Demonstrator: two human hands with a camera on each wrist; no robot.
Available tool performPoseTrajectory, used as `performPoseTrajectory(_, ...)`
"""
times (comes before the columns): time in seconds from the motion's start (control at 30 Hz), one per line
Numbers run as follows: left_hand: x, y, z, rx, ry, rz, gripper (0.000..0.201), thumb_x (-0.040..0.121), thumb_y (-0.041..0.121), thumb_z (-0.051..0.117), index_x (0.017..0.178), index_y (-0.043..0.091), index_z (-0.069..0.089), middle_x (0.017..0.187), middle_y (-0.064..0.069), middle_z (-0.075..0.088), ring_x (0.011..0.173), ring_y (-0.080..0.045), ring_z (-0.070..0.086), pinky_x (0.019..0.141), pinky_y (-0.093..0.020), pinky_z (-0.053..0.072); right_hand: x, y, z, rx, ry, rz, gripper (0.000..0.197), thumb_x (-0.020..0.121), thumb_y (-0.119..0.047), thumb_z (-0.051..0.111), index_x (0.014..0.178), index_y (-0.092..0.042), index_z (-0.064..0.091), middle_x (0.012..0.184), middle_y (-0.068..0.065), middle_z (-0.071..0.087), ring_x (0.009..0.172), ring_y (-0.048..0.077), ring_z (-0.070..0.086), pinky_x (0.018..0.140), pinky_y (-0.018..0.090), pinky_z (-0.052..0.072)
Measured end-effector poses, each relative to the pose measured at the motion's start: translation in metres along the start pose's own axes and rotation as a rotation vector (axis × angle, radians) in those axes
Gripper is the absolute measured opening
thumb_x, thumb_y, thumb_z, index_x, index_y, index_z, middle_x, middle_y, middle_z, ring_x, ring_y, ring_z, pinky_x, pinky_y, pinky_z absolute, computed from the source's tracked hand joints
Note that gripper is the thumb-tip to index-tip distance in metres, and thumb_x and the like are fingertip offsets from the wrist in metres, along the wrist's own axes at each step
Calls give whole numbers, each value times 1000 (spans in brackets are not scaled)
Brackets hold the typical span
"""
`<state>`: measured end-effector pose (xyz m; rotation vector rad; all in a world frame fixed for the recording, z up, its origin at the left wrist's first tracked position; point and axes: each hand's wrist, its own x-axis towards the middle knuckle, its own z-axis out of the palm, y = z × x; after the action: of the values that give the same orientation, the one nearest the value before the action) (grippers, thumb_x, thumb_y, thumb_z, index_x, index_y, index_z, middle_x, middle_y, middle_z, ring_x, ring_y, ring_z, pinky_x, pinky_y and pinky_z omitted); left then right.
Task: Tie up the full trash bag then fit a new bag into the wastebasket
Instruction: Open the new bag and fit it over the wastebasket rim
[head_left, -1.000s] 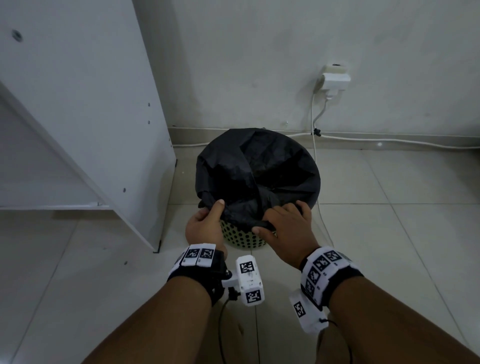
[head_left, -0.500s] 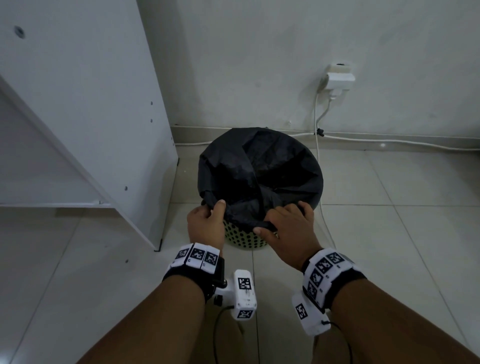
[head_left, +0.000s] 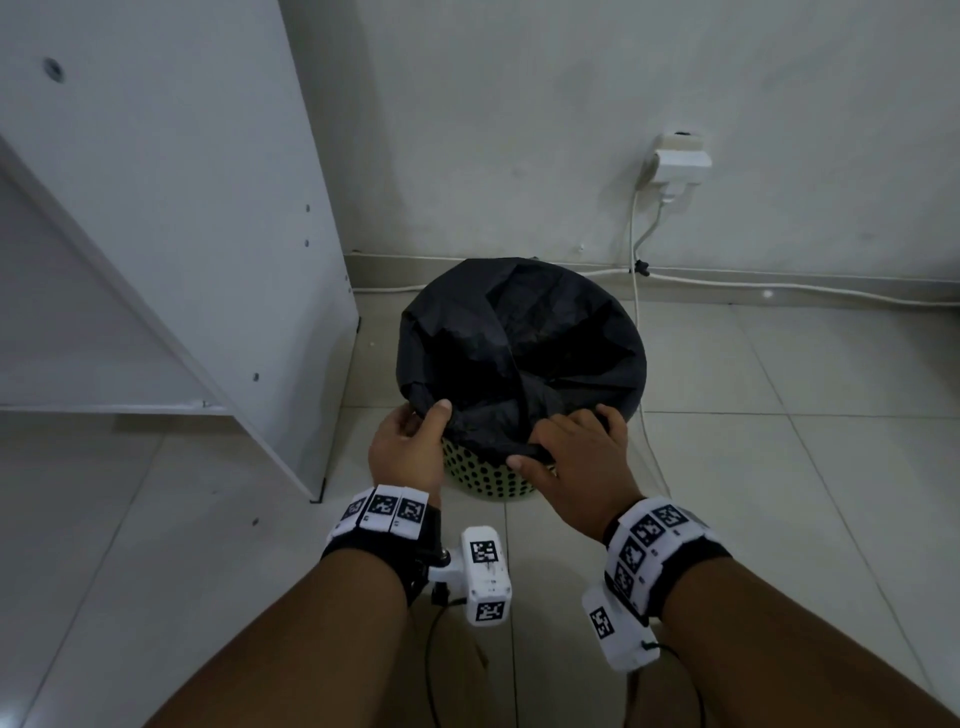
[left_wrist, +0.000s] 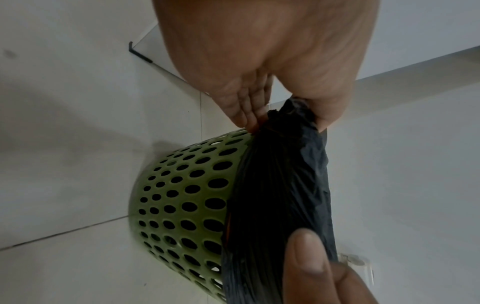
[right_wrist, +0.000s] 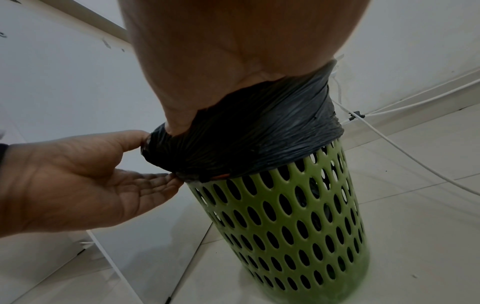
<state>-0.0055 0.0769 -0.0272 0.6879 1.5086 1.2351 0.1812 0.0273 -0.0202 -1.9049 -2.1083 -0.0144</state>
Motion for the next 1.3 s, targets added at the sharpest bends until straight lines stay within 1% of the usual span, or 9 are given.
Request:
performPoseTrajectory(0.1, 3, 1, -1, 47, -54, 12, 21, 74, 42, 74, 89, 28, 79, 90, 7, 78, 91, -12, 73, 88, -35, 58, 1, -1, 0, -1, 5, -2, 42, 87, -67, 39, 80, -29, 55, 77, -10, 56, 88, 21, 56, 105, 44, 22)
performPoseTrajectory(0.23, 4, 1, -4, 109, -44, 19, 25, 80, 41, 71, 86, 19, 78, 83, 3, 77, 84, -17, 70, 76, -32, 54, 1, 0, -1, 7, 12, -4, 42, 86, -66, 40, 79, -28, 55, 75, -10, 56, 87, 21, 56, 105, 44, 21)
performPoseTrajectory(0.37, 4, 5, -7, 171, -64, 44, 32, 82, 40, 68, 61, 16, 66, 61, 2, 65, 67, -19, 61, 65, -32, 44, 1, 1, -1, 13, 16, -10, 42, 86, -67, 40, 79, -28, 56, 75, -10, 56, 87, 20, 57, 105, 43, 21)
performPoseTrajectory(0.6, 10, 7, -10, 197, -89, 63, 36, 76, 45, 67, 53, 18, 64, 54, 6, 64, 62, -21, 61, 63, -35, 44, 1, 0, -1, -4, 7, -9, 42, 87, -67, 40, 80, -29, 55, 76, -10, 56, 88, 20, 56, 106, 44, 22)
performPoseTrajectory(0.8, 2, -1, -8, 124, -80, 78, 9, 82, 42, 72, 76, 38, 77, 84, 10, 77, 87, -11, 71, 78, -32, 55, 0, 0, -1, 1, 4, -4, 41, 87, -67, 40, 79, -29, 55, 76, -11, 55, 88, 19, 55, 106, 44, 23)
performPoseTrajectory(0.93, -3, 2, -4, -16, -20, 44, 37, 83, 32, 76, 117, 18, 71, 102, 6, 76, 98, -10, 71, 76, -19, 53, 0, 0, -2, -5, -5, -5, 41, 88, -67, 39, 79, -30, 55, 76, -10, 55, 88, 19, 55, 106, 44, 24)
performPoseTrajectory(1.03, -3, 8, -5, 1, -77, 46, 14, 87, 25, 73, 100, 24, 76, 91, 11, 77, 86, 0, 71, 69, -16, 50, 1, 0, -1, -3, 6, -4, 41, 87, -67, 40, 78, -30, 54, 75, -10, 55, 87, 18, 55, 106, 44, 24)
performPoseTrajectory(1.17, 1, 13, -10, 15, -159, 20, 18, 88, 25, 71, 104, 18, 76, 94, 7, 76, 86, 0, 68, 62, -9, 49, 2, 0, 0, 5, 11, -3, 41, 87, -67, 41, 77, -29, 54, 75, -10, 55, 87, 19, 55, 106, 45, 25)
performPoseTrajectory(1.3, 4, 14, -12, 103, -150, 17, 16, 87, 32, 70, 93, 19, 78, 85, 8, 75, 81, -8, 66, 67, -23, 48, 1, 0, -1, 11, -3, -5, 41, 88, -67, 39, 79, -29, 54, 76, -11, 54, 88, 19, 55, 107, 46, 25)
